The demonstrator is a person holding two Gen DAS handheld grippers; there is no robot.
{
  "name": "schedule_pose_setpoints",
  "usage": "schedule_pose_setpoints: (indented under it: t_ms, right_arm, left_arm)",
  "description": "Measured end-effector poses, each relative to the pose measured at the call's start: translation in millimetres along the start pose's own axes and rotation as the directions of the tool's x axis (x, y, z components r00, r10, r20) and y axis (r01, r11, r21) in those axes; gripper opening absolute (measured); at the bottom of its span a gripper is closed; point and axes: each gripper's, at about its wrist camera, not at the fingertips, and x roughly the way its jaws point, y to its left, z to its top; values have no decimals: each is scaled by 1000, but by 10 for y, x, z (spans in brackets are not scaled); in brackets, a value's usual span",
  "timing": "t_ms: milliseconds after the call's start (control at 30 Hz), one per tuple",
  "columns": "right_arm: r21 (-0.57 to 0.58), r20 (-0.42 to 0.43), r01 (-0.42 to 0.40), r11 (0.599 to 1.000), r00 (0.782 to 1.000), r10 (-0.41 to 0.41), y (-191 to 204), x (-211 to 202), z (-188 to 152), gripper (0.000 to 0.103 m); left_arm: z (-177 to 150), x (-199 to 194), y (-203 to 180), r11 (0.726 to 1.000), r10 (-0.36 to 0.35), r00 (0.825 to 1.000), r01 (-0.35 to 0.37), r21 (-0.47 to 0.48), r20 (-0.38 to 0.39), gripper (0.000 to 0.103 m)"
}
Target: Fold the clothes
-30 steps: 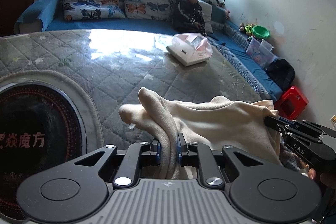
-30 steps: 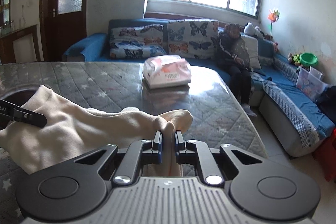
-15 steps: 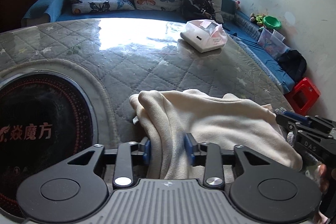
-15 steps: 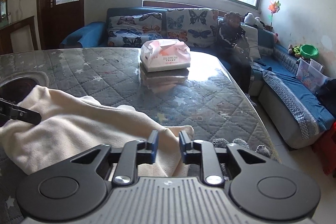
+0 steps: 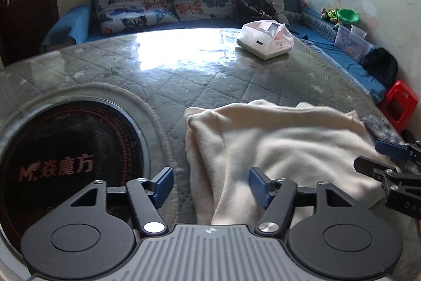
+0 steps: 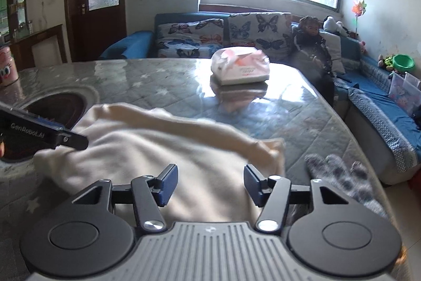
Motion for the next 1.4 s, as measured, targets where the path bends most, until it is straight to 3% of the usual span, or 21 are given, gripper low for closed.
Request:
schedule_pose_setpoints:
  t_ms: [300, 533, 600, 1400]
  right_arm:
    - [6, 8, 31, 999, 999, -31, 57, -181, -136, 84]
    - [34, 21, 33, 999, 999, -34, 155, -335, -160, 93]
    - [45, 29, 36, 998, 999, -37, 187, -378, -176, 102]
    - [55, 6, 22, 998, 1000, -22, 638, -739, -495, 103]
  left_arm:
    - [-135, -98, 45, 999, 47, 999, -48, 16, 23, 86]
    - [-248, -275, 38, 998, 52, 997, -54, 23, 50, 98]
    - [-299, -317, 41, 998, 50, 998, -51, 28, 50, 101]
    - [-924, -705, 100, 998, 63, 997, -62, -15, 43, 103]
